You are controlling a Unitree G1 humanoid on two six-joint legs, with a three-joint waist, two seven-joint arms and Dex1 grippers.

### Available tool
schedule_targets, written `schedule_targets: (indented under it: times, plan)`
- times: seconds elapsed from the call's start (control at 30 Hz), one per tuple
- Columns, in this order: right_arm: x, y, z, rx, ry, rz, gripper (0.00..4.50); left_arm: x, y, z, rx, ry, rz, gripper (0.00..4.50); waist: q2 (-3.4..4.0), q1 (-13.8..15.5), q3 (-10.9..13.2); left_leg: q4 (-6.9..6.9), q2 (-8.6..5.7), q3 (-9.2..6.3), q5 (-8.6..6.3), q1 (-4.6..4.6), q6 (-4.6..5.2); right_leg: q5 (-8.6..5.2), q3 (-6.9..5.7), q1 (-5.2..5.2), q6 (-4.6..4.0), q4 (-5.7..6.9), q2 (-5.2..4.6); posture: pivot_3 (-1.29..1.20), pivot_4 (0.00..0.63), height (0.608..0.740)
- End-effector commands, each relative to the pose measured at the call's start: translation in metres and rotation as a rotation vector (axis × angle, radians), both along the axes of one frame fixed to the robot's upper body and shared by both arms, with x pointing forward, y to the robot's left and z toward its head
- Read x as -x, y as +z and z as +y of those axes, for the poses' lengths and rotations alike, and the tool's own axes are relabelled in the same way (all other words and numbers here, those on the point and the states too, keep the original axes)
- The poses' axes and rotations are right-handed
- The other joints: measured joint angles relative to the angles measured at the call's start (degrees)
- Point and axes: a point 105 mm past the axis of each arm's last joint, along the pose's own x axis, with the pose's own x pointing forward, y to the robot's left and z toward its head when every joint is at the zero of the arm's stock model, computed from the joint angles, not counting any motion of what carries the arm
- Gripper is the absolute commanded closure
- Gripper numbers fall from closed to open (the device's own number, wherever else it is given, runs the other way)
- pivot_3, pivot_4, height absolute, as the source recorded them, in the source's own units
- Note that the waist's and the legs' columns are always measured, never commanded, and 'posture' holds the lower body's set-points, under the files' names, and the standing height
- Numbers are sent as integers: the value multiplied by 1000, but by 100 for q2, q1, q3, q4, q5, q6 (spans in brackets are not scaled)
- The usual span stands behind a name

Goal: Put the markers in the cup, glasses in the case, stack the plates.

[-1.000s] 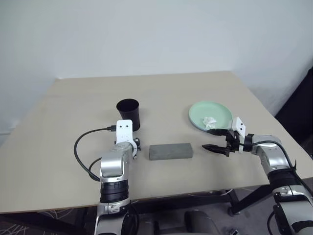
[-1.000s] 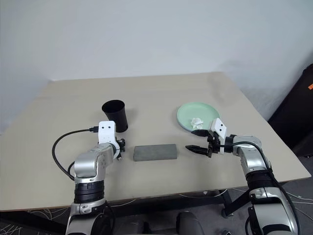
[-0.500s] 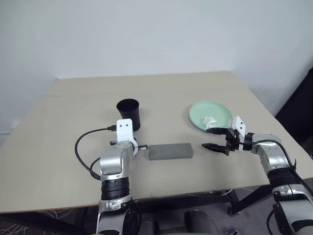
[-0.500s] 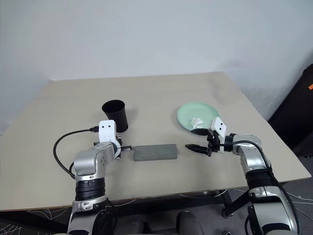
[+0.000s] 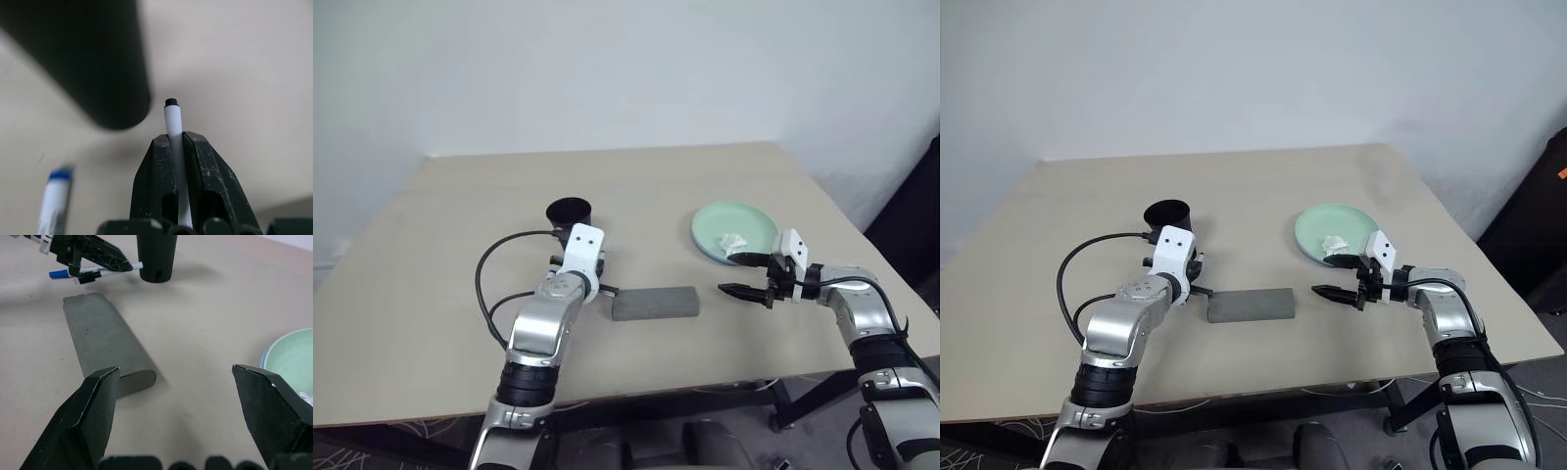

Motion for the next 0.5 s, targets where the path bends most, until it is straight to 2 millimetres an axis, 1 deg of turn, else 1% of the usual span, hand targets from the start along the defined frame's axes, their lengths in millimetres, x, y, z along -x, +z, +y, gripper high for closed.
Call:
schedule_targets:
  times: [0.03,0.07,0.13,0.23,0.3,0.4,0.5]
  plan:
    - [-6,21,1,-20,11,-69,509,5,39,-37,-13,-305,-204,4463,0,1,0,0,0,0,0,-1,0,0,0,-1,0,0,0,0,0,740]
    - [-6,21,2,-20,12,-70,509,4,46,-40,3,-333,-242,4463,0,1,0,0,0,0,1,-1,1,0,0,-1,0,0,0,0,0,740]
    - [-7,21,3,-21,14,-72,509,-3,66,-38,13,-355,-360,4463,1,2,0,0,1,1,1,0,0,-1,0,-2,-1,0,0,0,0,740]
    - [-8,22,4,-21,16,-74,509,-17,100,-26,1,-324,-568,4463,0,2,0,0,2,0,1,0,0,-1,1,-2,-1,-2,-2,0,0,740]
    - [-8,22,5,-22,18,-76,509,-25,119,-18,4,-298,-686,4463,0,1,0,1,2,1,2,1,0,-1,1,-1,-2,-3,-2,0,0,740]
    - [-9,23,6,-22,20,-78,509,-31,139,-11,12,-277,-825,4463,1,6,0,1,1,3,2,1,1,0,0,1,-2,-3,-1,0,0,740]
    - [-9,23,7,-23,22,-80,509,-43,148,6,-85,-204,-944,4463,1,16,0,1,-3,10,2,0,2,0,-1,4,-2,-4,-1,0,0,740]
